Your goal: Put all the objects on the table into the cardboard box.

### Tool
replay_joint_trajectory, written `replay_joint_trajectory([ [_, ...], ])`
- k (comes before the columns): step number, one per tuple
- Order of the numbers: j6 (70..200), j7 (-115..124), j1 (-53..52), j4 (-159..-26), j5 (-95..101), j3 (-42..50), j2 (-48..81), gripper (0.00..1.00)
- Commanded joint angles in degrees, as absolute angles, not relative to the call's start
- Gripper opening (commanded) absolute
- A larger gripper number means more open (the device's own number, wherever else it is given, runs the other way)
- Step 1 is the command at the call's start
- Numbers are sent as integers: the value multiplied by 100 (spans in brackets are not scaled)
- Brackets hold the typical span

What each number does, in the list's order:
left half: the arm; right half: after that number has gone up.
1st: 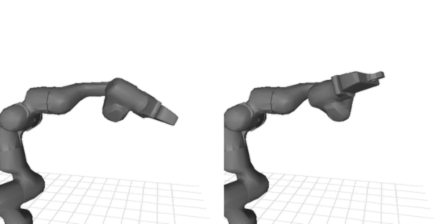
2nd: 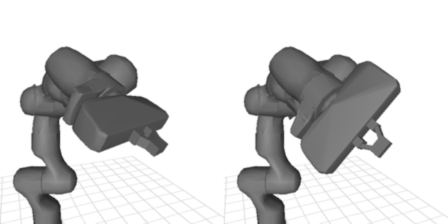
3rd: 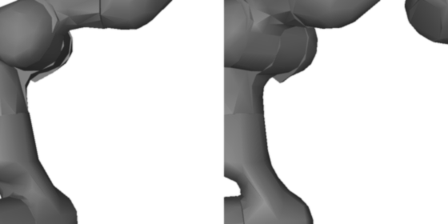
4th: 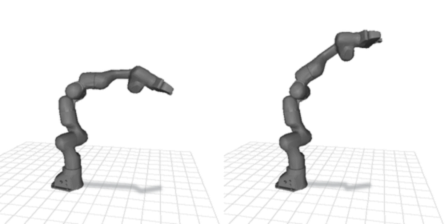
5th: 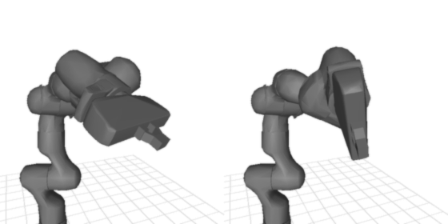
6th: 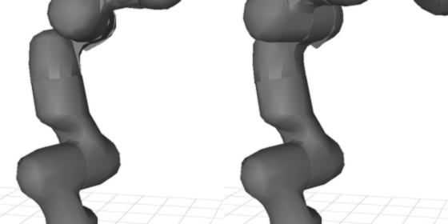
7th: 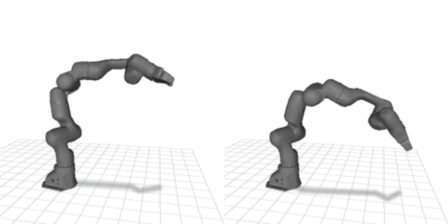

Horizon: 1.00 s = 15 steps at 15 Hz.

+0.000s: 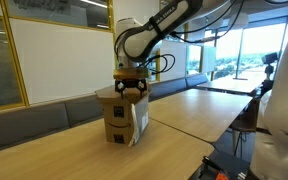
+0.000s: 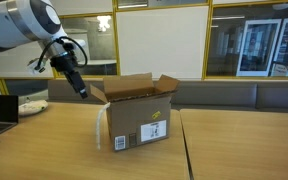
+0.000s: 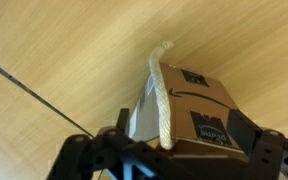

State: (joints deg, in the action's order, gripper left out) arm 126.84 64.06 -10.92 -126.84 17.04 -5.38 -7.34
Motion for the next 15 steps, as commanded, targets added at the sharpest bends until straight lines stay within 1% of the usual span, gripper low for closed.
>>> replay_joint_trajectory([
  [1, 13130, 6149, -931, -13321, 1310, -687, -1122, 100],
  [5, 14014, 5901, -877, -13857, 1128, -682, -1117, 100],
  [10, 15272, 5815, -648, -14442, 1324, -701, -757, 100],
  [14, 16220, 6047, -384, -14577, 1963, -716, -295, 100],
  [15, 16366, 6174, -437, -14514, 2242, -583, -121, 100],
])
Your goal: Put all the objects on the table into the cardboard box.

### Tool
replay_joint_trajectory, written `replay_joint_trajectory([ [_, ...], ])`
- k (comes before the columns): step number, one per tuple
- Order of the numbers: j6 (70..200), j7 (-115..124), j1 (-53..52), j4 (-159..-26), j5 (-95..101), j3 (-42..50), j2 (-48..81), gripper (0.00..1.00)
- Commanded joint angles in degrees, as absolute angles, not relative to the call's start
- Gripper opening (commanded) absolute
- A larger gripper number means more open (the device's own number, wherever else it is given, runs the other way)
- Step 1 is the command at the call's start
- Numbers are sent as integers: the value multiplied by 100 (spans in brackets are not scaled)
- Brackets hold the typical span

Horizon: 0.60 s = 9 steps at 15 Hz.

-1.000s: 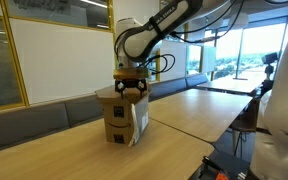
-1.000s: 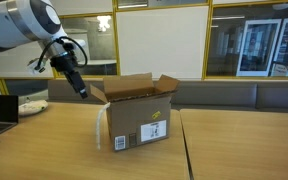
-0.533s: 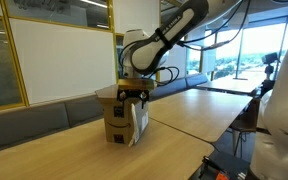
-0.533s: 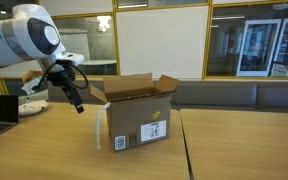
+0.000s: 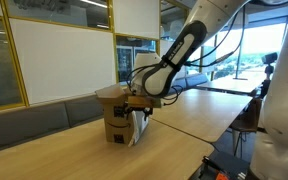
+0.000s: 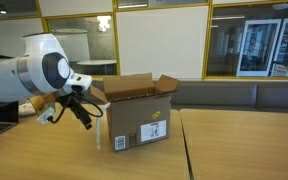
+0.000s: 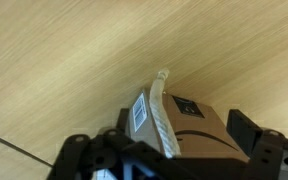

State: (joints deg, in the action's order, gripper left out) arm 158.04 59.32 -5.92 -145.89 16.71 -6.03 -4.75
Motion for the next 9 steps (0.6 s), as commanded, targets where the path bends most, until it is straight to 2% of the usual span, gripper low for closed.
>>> replay_joint_trajectory([
  [1, 16486, 6272, -388, -14482, 2468, -566, -18, 100],
  [9, 16864, 7287, -298, -14020, 4284, -110, 787, 100],
])
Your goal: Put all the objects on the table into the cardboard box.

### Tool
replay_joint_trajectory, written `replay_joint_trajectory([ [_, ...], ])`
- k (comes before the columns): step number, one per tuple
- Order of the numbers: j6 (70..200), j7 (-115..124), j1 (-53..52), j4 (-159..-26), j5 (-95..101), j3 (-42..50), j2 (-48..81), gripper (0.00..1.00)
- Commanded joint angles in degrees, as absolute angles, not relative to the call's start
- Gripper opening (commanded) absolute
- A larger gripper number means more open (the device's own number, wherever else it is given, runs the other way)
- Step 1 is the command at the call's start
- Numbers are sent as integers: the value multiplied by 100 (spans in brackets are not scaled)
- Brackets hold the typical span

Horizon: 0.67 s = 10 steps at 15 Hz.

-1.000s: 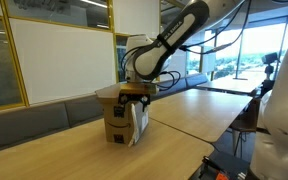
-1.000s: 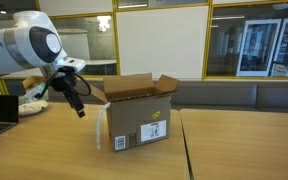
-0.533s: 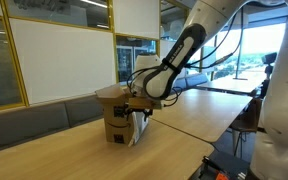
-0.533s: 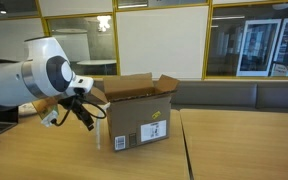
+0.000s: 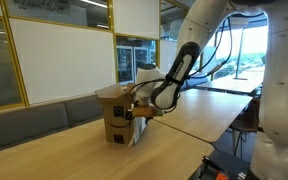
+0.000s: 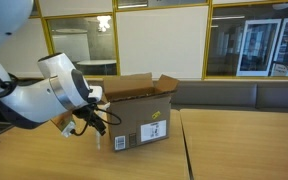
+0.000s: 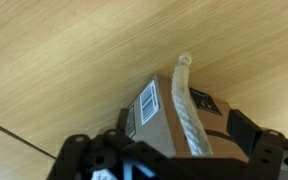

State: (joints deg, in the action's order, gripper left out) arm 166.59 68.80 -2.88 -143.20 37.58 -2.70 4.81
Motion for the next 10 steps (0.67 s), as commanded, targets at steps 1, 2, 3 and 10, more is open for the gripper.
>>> replay_joint_trajectory([
  [1, 16881, 7416, -322, -13939, 4475, -39, 869, 100],
  [2, 16898, 7494, -336, -13877, 4575, 2, 948, 100],
  [3, 16912, 7592, -351, -13817, 4696, 42, 1008, 84],
  [10, 16884, 8105, -464, -13594, 5299, 164, 1227, 28],
])
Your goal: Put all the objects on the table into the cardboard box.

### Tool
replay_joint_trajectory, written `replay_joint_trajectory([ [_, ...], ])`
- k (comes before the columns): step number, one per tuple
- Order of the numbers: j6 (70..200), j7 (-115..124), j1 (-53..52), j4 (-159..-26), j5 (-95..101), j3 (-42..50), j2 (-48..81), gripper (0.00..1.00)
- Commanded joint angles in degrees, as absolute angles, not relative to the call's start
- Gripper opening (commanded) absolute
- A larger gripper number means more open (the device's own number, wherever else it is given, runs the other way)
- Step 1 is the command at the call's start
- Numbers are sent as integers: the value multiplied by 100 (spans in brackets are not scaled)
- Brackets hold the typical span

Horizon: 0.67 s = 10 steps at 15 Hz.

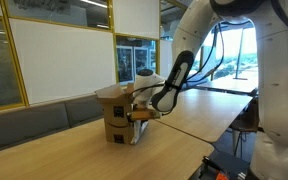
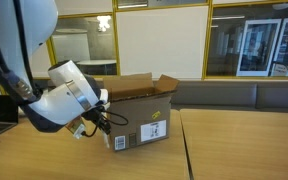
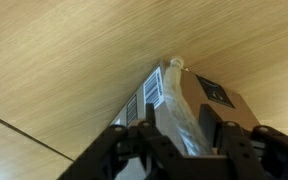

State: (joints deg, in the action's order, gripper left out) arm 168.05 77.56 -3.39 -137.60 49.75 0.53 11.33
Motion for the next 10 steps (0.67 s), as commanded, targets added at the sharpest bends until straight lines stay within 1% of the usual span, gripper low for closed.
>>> replay_joint_trajectory([
  [1, 16863, 8180, -485, -13587, 5395, 172, 1221, 19],
  [2, 16853, 8238, -500, -13581, 5456, 171, 1215, 16],
  [5, 16824, 8381, -520, -13578, 5611, 159, 1180, 10],
  [7, 16731, 8447, -548, -13580, 5673, 151, 1110, 14],
  [10, 16473, 8551, -617, -13652, 5727, 103, 743, 15],
])
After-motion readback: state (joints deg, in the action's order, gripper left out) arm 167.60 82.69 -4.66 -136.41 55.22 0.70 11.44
